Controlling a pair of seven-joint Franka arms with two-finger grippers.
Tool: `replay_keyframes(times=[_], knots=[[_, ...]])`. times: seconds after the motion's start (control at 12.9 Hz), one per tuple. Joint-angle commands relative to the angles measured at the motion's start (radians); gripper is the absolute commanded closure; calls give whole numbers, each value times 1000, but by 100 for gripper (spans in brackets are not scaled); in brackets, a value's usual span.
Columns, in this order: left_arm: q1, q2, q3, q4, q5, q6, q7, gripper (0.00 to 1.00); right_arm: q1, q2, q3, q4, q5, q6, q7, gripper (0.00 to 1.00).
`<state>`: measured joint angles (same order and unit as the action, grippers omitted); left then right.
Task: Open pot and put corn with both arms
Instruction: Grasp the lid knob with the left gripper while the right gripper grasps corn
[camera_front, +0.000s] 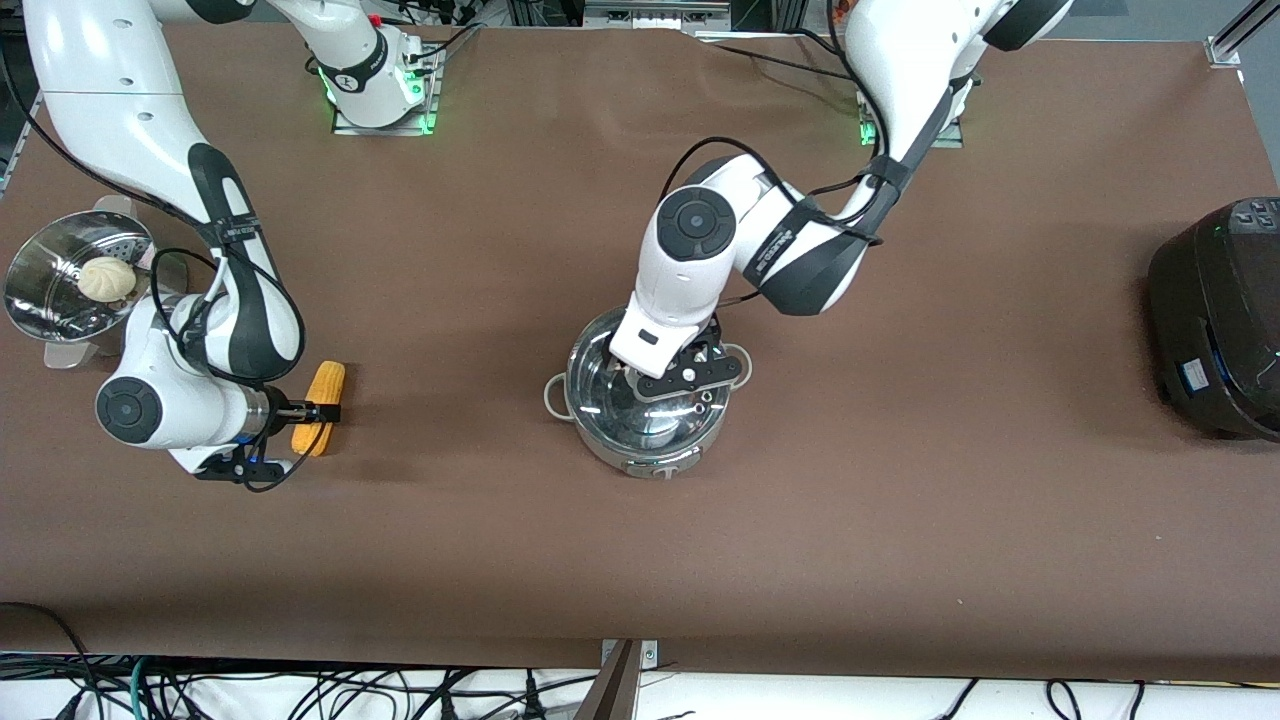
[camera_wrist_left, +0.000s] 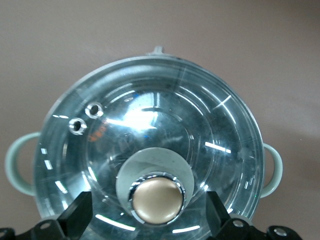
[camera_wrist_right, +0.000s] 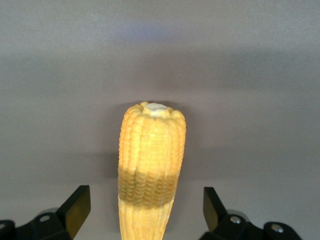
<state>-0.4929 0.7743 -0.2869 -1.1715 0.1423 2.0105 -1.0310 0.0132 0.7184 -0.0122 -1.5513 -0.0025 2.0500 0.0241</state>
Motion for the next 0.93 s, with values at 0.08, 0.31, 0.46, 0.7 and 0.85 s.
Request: replay_keyframes(times=[0.08, 0.31, 0.46, 0.7, 0.85], knots=[[-27, 36, 14, 41, 34, 4, -27, 0, -6, 26, 11, 16, 12, 13, 5, 0], [-32, 36, 14, 38, 34, 4, -27, 1, -6, 39, 11, 16, 16, 18, 7, 0], [-30, 36, 14, 39, 34, 4, -27, 11, -6, 44, 11, 16, 16, 32, 7, 6], [-26, 36, 14, 36, 34, 4, -27, 28, -6, 44, 11, 16, 15, 27, -7, 73], [-24, 36, 14, 38, 34, 4, -27, 27, -6, 44, 11, 17, 15, 24, -10, 88]])
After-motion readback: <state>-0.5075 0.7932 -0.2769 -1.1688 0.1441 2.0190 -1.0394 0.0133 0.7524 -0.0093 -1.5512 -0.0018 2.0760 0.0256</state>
